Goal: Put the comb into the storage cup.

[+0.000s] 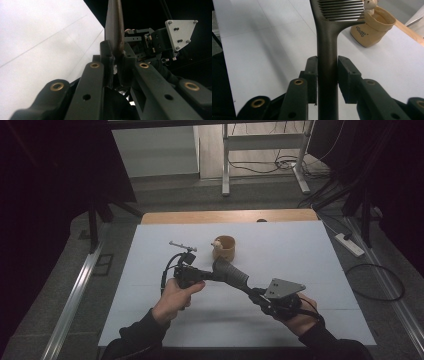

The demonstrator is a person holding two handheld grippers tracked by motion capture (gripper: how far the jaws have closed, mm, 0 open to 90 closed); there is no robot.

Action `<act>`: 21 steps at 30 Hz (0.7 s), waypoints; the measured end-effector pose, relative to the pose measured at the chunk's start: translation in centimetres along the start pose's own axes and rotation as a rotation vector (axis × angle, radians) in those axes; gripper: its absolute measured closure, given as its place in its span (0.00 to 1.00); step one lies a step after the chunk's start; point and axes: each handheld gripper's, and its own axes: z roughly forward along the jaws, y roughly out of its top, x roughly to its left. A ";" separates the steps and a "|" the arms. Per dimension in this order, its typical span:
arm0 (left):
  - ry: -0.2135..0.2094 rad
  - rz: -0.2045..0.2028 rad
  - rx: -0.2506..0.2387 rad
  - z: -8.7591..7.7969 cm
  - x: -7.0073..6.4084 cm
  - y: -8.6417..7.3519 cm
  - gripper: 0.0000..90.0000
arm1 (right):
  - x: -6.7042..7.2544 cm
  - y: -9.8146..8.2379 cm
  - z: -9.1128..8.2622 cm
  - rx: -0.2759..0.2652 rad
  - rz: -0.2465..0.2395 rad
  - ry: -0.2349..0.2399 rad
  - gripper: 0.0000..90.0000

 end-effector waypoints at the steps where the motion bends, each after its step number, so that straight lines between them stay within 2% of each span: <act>1: 0.001 0.006 0.004 0.0 -0.1 0.0 0.92 | 0.0 0.0 0.0 -0.003 0.002 0.000 0.73; 9: 0.036 0.034 0.020 0.1 -0.3 0.0 0.92 | 0.0 -0.2 0.4 0.014 0.016 0.005 0.58; 21: 0.075 0.078 -0.005 -0.5 -0.4 -0.2 0.92 | -0.4 -0.5 0.5 0.040 0.067 0.000 0.37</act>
